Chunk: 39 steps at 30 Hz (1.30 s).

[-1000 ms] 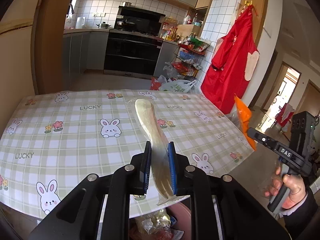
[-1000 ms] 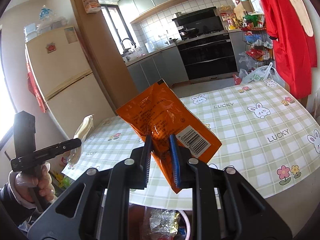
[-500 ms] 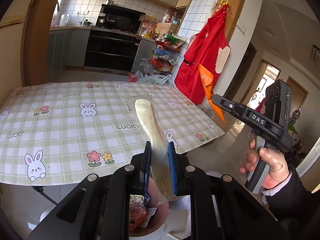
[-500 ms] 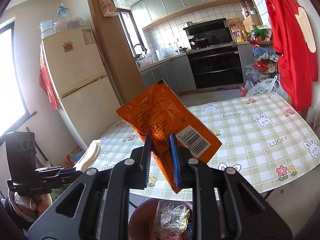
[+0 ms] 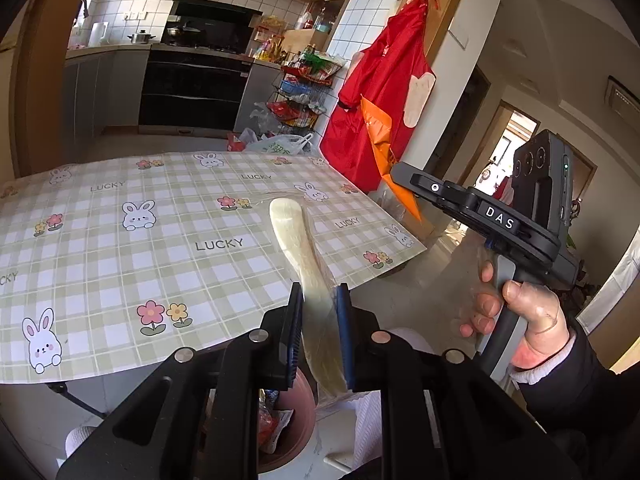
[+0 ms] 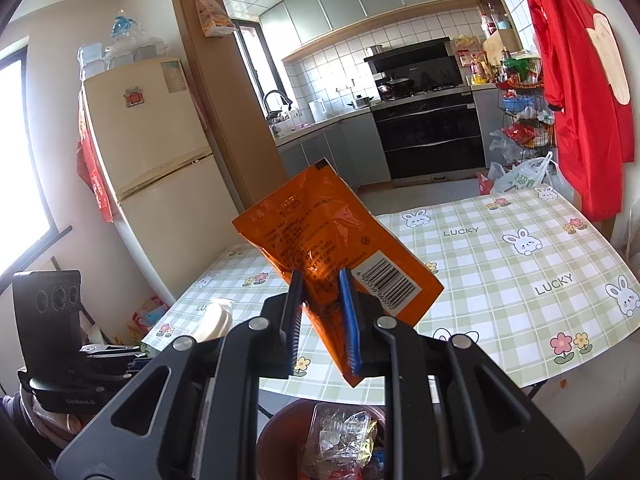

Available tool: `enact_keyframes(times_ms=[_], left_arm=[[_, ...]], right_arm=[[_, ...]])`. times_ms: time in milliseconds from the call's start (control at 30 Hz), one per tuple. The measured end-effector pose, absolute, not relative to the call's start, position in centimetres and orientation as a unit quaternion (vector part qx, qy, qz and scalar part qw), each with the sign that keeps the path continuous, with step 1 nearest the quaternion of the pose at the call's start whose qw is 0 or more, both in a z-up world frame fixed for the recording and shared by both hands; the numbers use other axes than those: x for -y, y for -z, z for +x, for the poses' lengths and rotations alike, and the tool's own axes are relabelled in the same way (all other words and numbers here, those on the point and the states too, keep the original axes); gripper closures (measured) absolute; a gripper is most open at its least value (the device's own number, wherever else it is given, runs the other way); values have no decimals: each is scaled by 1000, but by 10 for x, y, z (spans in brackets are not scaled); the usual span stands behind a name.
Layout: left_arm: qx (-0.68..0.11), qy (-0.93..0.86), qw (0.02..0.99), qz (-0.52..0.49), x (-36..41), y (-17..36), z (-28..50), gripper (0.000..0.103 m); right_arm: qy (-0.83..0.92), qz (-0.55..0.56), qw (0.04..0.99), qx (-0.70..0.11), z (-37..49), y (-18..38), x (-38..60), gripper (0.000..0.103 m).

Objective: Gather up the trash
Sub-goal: 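Carry the white utensil into the pink bin and open the left gripper while the right holds the packet, then lower the orange packet into the pink bin and open the right gripper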

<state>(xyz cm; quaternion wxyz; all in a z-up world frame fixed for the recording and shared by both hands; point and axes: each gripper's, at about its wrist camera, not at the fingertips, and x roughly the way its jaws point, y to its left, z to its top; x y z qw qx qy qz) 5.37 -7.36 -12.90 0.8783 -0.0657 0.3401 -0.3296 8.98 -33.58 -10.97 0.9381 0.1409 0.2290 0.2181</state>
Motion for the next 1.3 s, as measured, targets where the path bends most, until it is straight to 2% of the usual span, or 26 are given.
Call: enact_keyframes(times_ms=[100,167,200,233,300,367,433,567,800,1300], left_arm=[[-346,336,874,-63,81,134,59,85],[-348,338,872,-67,82,136,64,69],[-347,337,873,-69,82,136,66,51],[-343,334,875,-72,80,135,67,45],[-338,324,881,-69,77,132,67,41],[-328,293,896,-59,70,129,68,30],[-308,242,919,-46,59,124,67,10],[-277,152,947,-51,26,114,69,6],[-252,56,963,-81,-30,100,68,6],[-260,9,958,-118,-75,108,62,6]], right_arm=[[-216,145,937,-233,93,113,336,81],[-215,146,936,-235,93,115,336,81],[-216,147,936,-237,93,116,336,81],[-216,147,936,-238,94,117,337,81],[-218,147,935,-239,94,117,336,81],[-221,146,934,-240,93,117,335,81],[-224,145,934,-239,92,116,334,81],[-238,137,931,-242,91,113,327,81],[-271,115,921,-255,85,109,304,81],[-347,76,890,-286,75,106,259,80]])
